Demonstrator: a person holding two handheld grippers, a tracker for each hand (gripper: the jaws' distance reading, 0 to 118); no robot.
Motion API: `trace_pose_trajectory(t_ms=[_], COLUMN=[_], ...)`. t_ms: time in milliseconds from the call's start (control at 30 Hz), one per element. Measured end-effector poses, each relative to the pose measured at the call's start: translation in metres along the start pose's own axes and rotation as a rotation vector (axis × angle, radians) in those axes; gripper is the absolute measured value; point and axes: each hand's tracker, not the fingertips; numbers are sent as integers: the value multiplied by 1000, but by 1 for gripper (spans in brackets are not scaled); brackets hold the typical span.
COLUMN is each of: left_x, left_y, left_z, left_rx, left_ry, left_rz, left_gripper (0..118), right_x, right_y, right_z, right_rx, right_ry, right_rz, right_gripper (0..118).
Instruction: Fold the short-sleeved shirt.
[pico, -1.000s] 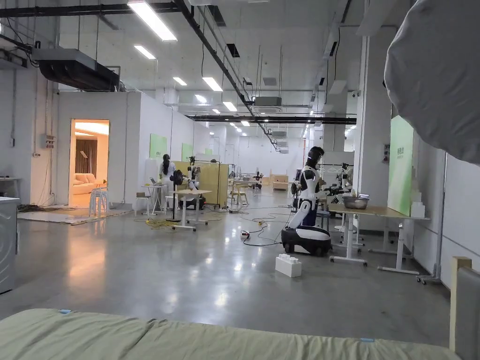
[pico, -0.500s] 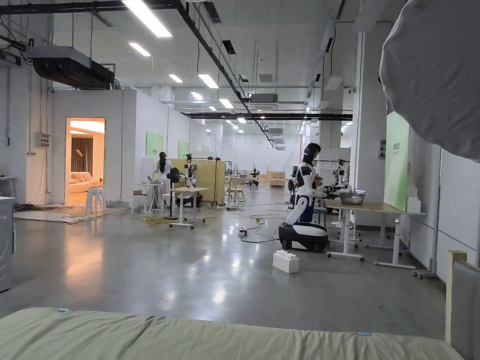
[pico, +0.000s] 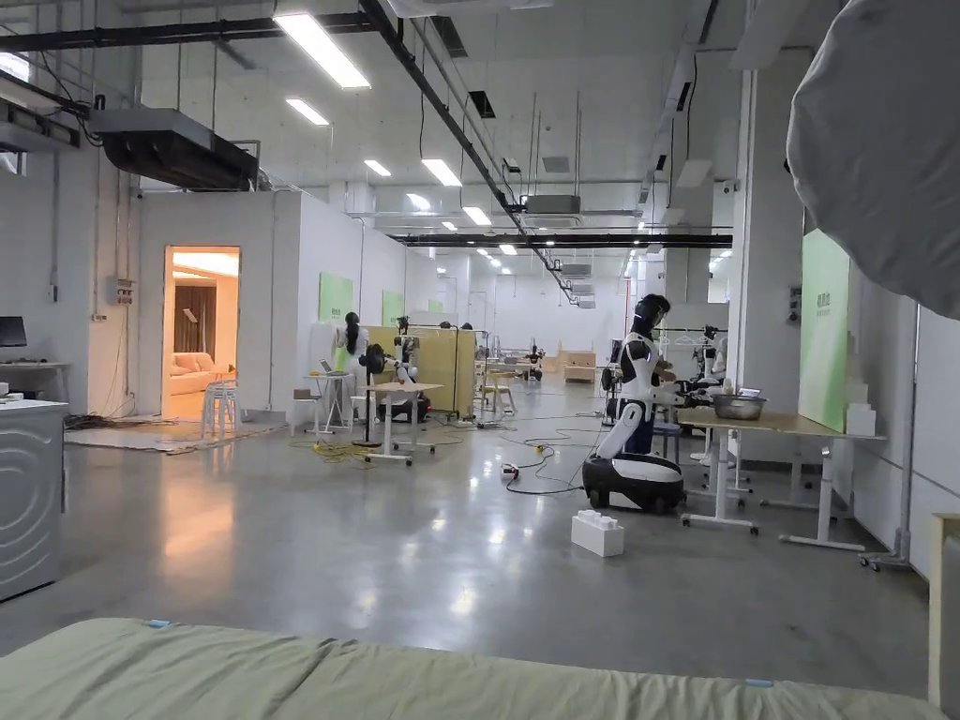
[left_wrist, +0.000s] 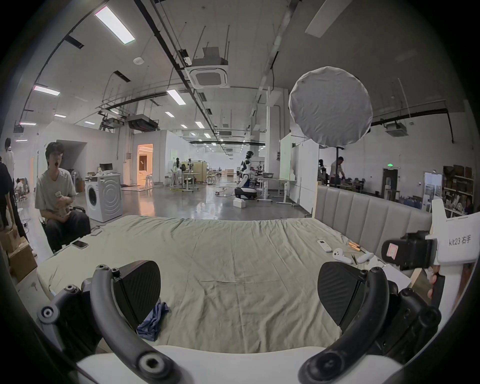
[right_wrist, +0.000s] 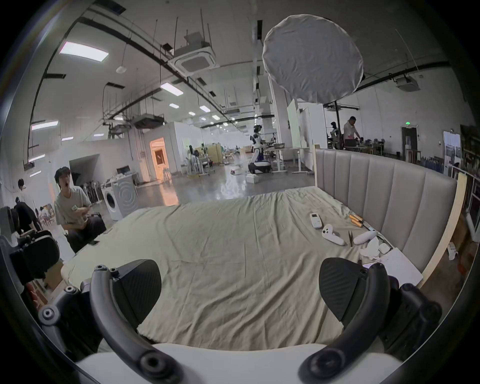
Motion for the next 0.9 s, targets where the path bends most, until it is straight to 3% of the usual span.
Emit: trace_pose_trajectory(t_ms=[167,333,500,667,700,833,900], left_x=[3,6,8,7,6,1,1], left_y=[5,7,6,7,7,8,8], left_z=[2,4,5,13,15,20,20], left_rx=[14,17,20,50,64,92,102], left_ry=[-24,-30,-47,-19,-11,-6,-7], left_rz=[-2,-16,-18,-46,-45,-27,-30], left_gripper=[118,118,118,118,118,118,118], right_x=[3,6,13,18,18,25,23], right_y=[11,17,7,1,-2,-2,-4], right_z=[12,14,10,6,7,10,13], right_rx=[35,28,63,100,161,264,265], right_ry=[148,101,-20,19,9,132,109], right_rz=[-74,-58,-69,1,-24,46,53], right_gripper=[118,118,118,118,118,118,118])
